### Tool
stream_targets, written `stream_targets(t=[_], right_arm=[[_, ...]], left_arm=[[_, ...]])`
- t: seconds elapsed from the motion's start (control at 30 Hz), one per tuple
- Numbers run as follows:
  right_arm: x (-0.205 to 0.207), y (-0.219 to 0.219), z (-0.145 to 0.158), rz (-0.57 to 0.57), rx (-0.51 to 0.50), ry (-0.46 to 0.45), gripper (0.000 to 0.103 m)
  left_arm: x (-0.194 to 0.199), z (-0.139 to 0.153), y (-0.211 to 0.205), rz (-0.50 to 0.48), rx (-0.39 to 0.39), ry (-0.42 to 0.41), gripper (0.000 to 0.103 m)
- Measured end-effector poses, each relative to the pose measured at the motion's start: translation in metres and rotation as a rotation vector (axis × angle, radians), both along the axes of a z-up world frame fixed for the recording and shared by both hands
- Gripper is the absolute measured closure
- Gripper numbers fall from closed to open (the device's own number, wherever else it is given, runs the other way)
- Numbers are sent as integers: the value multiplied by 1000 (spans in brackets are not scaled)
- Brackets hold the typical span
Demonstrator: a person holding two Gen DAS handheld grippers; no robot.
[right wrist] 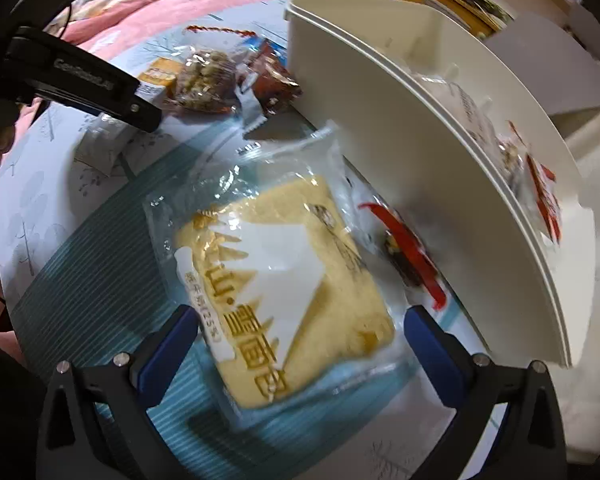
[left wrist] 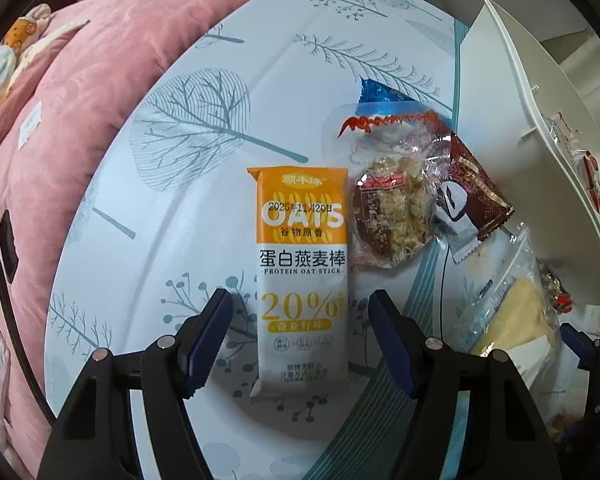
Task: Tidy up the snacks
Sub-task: 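Grasp the orange OATS bar with the left gripper while the right grasps the sponge-cake bag, then carry the OATS bar and sponge-cake bag into the tray and open both grippers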
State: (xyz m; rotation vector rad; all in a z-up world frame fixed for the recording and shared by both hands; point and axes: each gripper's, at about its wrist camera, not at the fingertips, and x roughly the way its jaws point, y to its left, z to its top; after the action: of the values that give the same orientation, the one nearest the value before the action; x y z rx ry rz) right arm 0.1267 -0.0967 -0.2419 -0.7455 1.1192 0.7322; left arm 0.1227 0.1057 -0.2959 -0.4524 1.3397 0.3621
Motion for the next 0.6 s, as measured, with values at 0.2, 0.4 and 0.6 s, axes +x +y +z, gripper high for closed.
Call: stream_targets(t=[0.2, 0.4, 0.6], right_arm=[[-5, 6, -10, 53, 12, 2, 0], [8, 2, -19, 11, 48, 60, 0], [26, 4, -22, -45, 39, 133, 0]], left_arm=[[5, 3, -6, 15, 54, -3, 42], [5, 12, -15, 24, 93, -7, 63], [0, 14, -10, 8, 29, -15, 65]])
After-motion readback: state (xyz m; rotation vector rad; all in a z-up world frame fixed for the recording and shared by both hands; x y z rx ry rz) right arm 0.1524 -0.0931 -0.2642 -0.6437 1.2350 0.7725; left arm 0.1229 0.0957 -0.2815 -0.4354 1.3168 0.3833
